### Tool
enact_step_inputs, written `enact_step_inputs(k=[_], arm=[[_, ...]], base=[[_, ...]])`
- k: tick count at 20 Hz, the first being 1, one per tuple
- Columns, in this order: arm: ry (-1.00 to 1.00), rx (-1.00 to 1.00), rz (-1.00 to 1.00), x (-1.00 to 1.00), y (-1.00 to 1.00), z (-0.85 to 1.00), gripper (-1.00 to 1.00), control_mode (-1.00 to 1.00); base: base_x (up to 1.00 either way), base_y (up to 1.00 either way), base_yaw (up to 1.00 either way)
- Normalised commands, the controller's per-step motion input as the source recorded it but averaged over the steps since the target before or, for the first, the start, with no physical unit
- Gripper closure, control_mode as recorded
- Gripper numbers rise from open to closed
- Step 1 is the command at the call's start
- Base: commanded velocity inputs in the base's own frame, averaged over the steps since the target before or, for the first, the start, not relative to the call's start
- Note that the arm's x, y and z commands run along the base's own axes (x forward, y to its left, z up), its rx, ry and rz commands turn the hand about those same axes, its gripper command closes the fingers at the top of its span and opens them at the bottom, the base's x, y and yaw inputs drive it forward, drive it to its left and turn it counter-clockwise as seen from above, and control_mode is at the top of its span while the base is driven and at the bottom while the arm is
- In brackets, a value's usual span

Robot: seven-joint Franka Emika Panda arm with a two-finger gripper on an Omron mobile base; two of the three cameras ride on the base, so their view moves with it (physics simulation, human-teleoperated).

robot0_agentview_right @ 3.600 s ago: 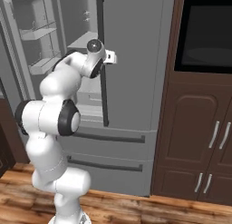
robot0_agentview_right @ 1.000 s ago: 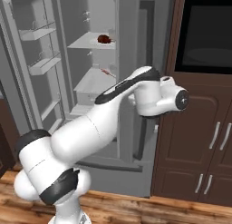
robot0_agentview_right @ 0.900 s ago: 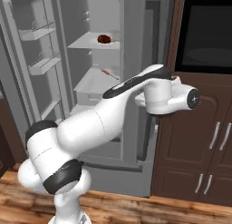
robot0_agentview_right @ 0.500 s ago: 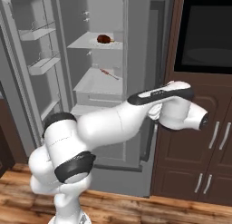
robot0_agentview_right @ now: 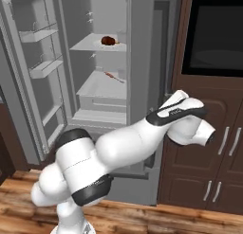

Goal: Retrieve the steak from the fridge and place it on the saucepan with marinade on the stove.

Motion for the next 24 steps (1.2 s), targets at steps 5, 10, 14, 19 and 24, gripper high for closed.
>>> enact_step_inputs(k=[5,10,14,19,24], arm=[[0.20,0.00,-0.21,1.00,0.62,-0.16,-1.00,-1.00],[0.55,0.00,-0.16,0.76,1.00,-0.45,-1.00,-1.00],[0.30,0.01,-0.31,0.18,0.89,-0.27,-1.00,-1.00],[0.00,0.00,-0.63,-0.21,0.10,-0.01,-1.00,-1.00],[-0.09,0.00,-0.58,-0.51,-0.08,0.21,-1.00,-1.00]], base=[[0.00,0.00,0.00],[0.00,0.00,0.00],[0.00,0.00,0.00],[0.00,0.00,0.00],[0.00,0.00,0.00]])
